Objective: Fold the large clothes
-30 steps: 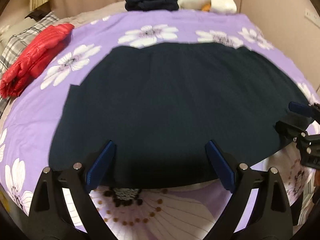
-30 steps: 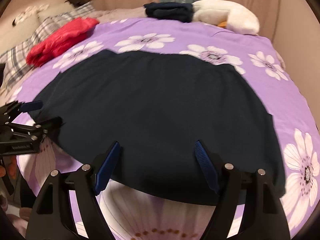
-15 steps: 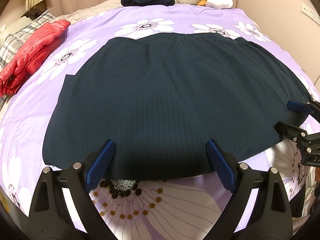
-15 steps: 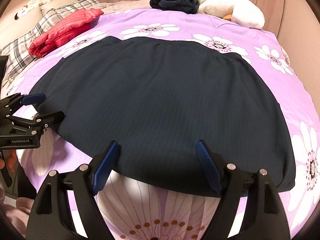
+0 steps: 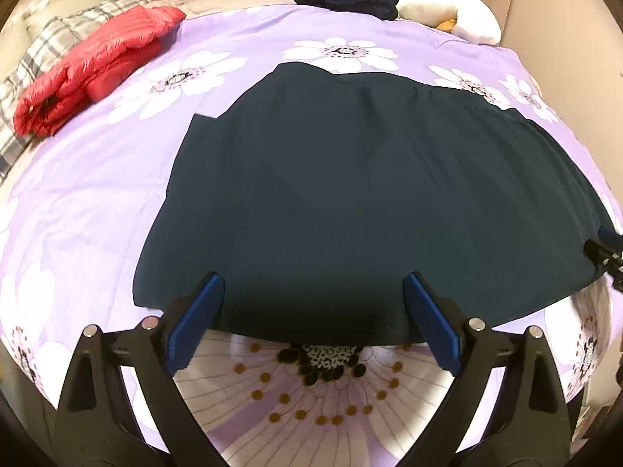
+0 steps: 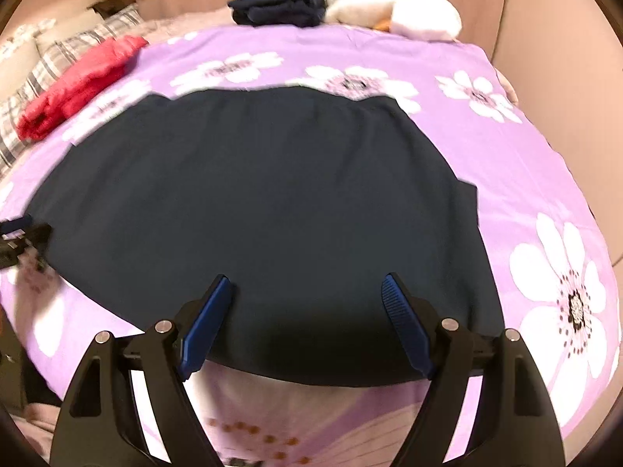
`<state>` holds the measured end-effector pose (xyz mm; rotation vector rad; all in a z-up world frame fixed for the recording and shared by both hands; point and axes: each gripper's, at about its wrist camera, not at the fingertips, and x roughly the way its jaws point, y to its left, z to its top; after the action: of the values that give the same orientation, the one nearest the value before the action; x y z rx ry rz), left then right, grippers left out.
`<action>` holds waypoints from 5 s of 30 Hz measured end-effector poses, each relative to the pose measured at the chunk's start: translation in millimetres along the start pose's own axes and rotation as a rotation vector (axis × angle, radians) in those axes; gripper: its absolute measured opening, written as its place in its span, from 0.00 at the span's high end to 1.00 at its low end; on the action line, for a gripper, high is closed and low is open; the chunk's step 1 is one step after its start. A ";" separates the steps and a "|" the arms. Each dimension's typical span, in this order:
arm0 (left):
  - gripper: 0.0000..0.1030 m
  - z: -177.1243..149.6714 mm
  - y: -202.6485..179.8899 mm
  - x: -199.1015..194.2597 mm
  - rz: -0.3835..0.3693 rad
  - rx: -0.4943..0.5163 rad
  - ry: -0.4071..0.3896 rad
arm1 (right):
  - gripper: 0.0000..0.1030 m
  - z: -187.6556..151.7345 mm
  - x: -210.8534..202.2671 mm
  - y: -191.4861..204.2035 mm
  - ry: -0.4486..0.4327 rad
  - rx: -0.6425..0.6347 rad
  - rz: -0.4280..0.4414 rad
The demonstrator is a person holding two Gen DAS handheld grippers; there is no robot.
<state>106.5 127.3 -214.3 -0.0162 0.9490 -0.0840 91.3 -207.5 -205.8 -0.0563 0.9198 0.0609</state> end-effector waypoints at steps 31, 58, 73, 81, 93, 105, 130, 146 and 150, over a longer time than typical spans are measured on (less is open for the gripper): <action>0.02 11.5 -28.0 -22.9 0.009 0.004 -0.044 | 0.22 2.5 -35.3 12.7 -0.096 0.070 0.069; 0.02 51.7 -87.1 -96.6 -0.034 0.076 0.023 | 0.01 45.7 -85.7 42.6 -0.016 0.102 0.117; 0.02 94.6 -110.1 -204.1 0.144 0.109 -0.094 | 0.01 90.8 -195.2 52.1 -0.083 0.137 0.070; 0.02 88.1 -102.1 -214.7 0.053 0.052 -0.091 | 0.01 81.2 -194.3 52.6 -0.054 0.135 0.064; 0.02 86.0 -101.2 -209.9 0.066 0.055 -0.080 | 0.01 76.8 -188.1 51.2 -0.033 0.127 0.052; 0.02 84.2 -102.9 -204.7 0.062 0.062 -0.064 | 0.01 74.8 -186.2 55.0 -0.029 0.120 0.057; 0.02 83.1 -103.7 -204.1 0.054 0.066 -0.053 | 0.01 77.2 -188.9 54.8 -0.034 0.121 0.055; 0.02 85.2 -102.3 -203.6 0.052 0.071 -0.053 | 0.01 79.0 -189.5 55.4 -0.035 0.121 0.055; 0.02 85.9 -101.5 -204.0 0.053 0.071 -0.054 | 0.01 79.8 -188.8 56.1 -0.034 0.120 0.056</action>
<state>51.5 40.3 6.4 0.0717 0.8912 -0.0680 36.2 -150.9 -8.5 0.0814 0.8897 0.0582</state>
